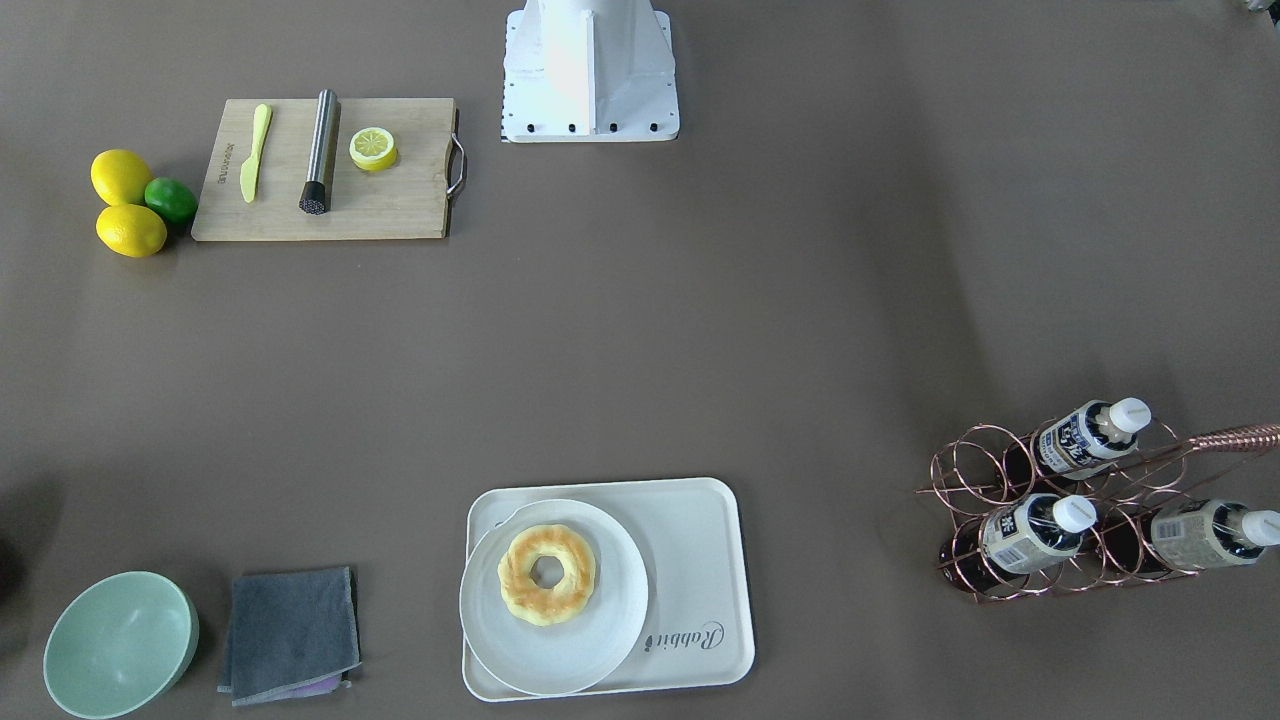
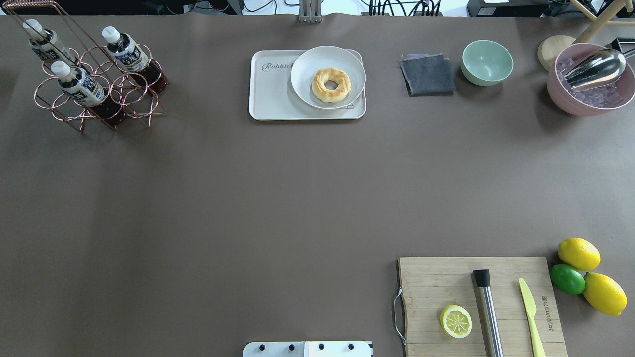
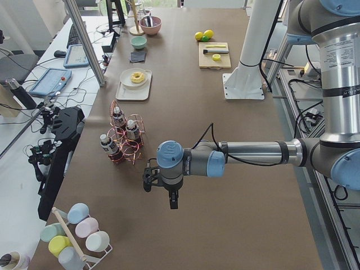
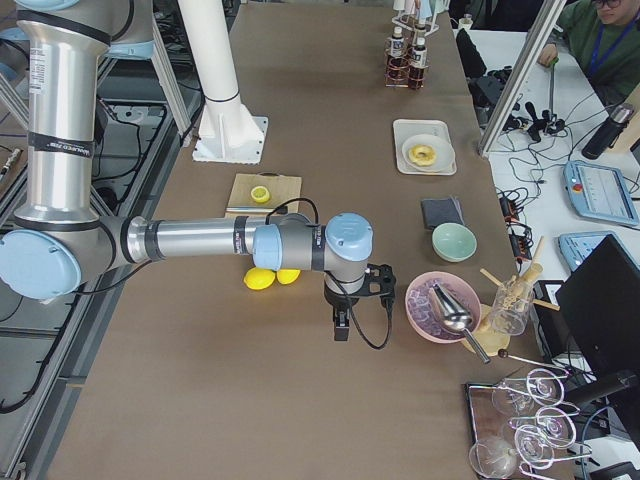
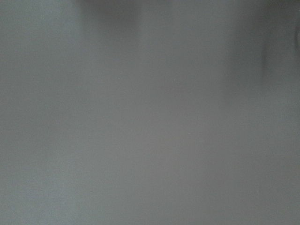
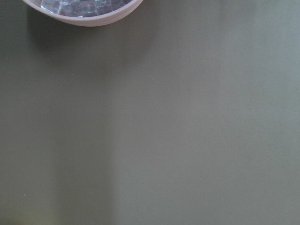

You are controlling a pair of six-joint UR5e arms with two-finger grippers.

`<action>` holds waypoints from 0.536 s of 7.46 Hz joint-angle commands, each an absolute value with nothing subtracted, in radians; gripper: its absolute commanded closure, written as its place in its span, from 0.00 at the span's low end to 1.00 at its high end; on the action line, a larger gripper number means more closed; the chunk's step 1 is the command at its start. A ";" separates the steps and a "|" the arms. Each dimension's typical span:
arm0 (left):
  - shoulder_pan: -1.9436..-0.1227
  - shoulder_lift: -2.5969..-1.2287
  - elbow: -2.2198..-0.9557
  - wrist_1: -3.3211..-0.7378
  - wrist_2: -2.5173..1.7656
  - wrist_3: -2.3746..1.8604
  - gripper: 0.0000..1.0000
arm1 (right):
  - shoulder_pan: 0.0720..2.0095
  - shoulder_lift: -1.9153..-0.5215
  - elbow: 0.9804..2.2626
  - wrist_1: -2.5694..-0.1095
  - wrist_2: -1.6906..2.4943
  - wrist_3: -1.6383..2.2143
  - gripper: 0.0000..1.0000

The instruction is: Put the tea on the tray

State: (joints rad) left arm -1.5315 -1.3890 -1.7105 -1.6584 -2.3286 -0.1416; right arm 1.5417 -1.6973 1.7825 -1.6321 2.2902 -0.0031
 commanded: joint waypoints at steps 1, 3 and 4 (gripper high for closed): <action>-1.532 -1.385 -1.726 -1.658 -2.330 -0.140 0.01 | 1.542 -1.697 1.784 -1.632 2.290 -0.003 0.00; -1.531 -1.385 -1.730 -1.657 -2.335 -0.141 0.01 | 1.542 -1.697 1.784 -1.632 2.290 -0.003 0.00; -1.532 -1.385 -1.730 -1.657 -2.335 -0.141 0.01 | 1.542 -1.697 1.783 -1.632 2.290 -0.003 0.00</action>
